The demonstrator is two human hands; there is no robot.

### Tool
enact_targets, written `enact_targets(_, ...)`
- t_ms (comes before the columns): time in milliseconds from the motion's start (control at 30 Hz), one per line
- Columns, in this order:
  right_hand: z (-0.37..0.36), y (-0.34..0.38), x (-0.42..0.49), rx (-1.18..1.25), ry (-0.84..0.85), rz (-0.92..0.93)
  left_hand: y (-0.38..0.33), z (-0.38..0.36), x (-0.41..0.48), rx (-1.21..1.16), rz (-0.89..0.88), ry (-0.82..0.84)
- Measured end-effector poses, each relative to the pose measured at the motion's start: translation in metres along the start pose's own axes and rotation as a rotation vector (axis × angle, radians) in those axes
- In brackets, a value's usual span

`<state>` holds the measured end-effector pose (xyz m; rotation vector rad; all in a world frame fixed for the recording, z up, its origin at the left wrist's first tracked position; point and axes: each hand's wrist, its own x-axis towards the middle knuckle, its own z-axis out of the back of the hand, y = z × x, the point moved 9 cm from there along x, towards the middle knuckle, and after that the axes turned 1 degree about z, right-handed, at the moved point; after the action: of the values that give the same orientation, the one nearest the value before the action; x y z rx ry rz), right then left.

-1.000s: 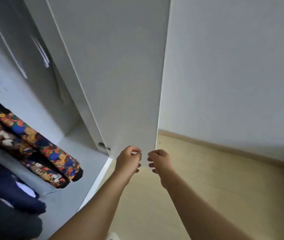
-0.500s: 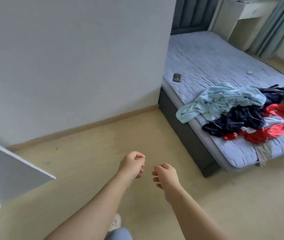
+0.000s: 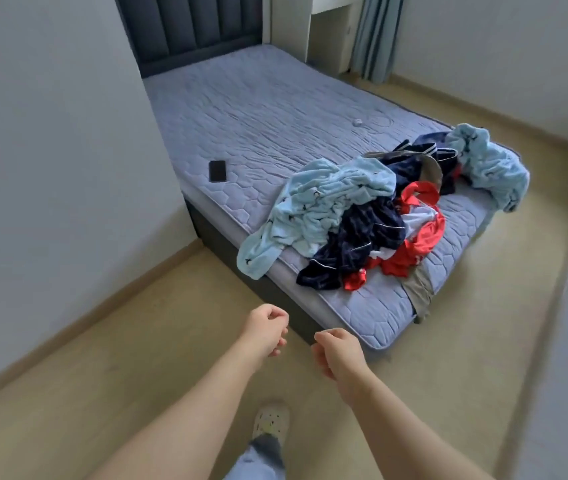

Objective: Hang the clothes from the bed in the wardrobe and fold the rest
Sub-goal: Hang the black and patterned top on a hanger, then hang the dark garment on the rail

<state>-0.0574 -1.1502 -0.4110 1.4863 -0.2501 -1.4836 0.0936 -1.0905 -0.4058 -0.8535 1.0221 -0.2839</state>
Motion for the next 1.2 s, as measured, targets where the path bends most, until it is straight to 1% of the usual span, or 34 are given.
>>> enact_targets(100, 0.024, 0.035, 0.05, 0.036, -0.034, -0.022, -0.049, -0.027, 0.046, 0.092, -0.006, 0.049)
enact_targets(233, 0.059, 0.061, 0.103, 0.11, -0.059, -0.077, -0.099, -0.07, 0.096, 0.233, -0.006, 0.119)
enact_targets(300, 0.083, 0.069, 0.127, 0.119, -0.093, -0.101, -0.119, -0.092, 0.116, 0.246, 0.005, 0.136)
enact_targets(400, 0.118, 0.087, 0.175, 0.155, -0.077, -0.115, -0.151, -0.132, 0.154, 0.209, 0.016, 0.15)
enact_targets(567, 0.175, 0.121, 0.271, 0.068, -0.013, -0.109, -0.196, -0.191, 0.225, 0.135, 0.05, 0.047)
enact_targets(700, 0.225, 0.138, 0.358, -0.042, 0.023, -0.148, -0.205, -0.247, 0.275, 0.077, 0.185, -0.021)
enact_targets(800, 0.253, 0.138, 0.417, -0.107, 0.036, -0.188, -0.208, -0.286, 0.306, 0.087, 0.269, -0.052)
enact_targets(900, 0.27, 0.13, 0.471, -0.182, 0.073, -0.223, -0.211, -0.313, 0.343, 0.11, 0.302, -0.099)
enact_targets(933, 0.272, 0.126, 0.489, -0.211, 0.092, -0.232, -0.212, -0.319, 0.358, 0.156, 0.303, -0.121)
enact_targets(967, 0.272, 0.123, 0.502, -0.232, 0.104, -0.239, -0.212, -0.322, 0.369, 0.256, 0.292, -0.132)
enact_targets(1067, 0.268, 0.111, 0.55, -0.26, 0.13, -0.255, -0.209, -0.337, 0.417, 0.748, 0.214, -0.156)
enact_targets(1100, 0.267, 0.108, 0.564, -0.268, 0.136, -0.248, -0.209, -0.342, 0.431, 0.843, 0.171, -0.169)
enact_targets(1133, 0.264, 0.106, 0.576, -0.277, 0.139, -0.243, -0.208, -0.347, 0.446, 0.884, 0.146, -0.18)
enact_targets(1200, 0.258, 0.1, 0.598, -0.287, 0.151, -0.225, -0.197, -0.358, 0.478, 0.86, 0.165, -0.164)
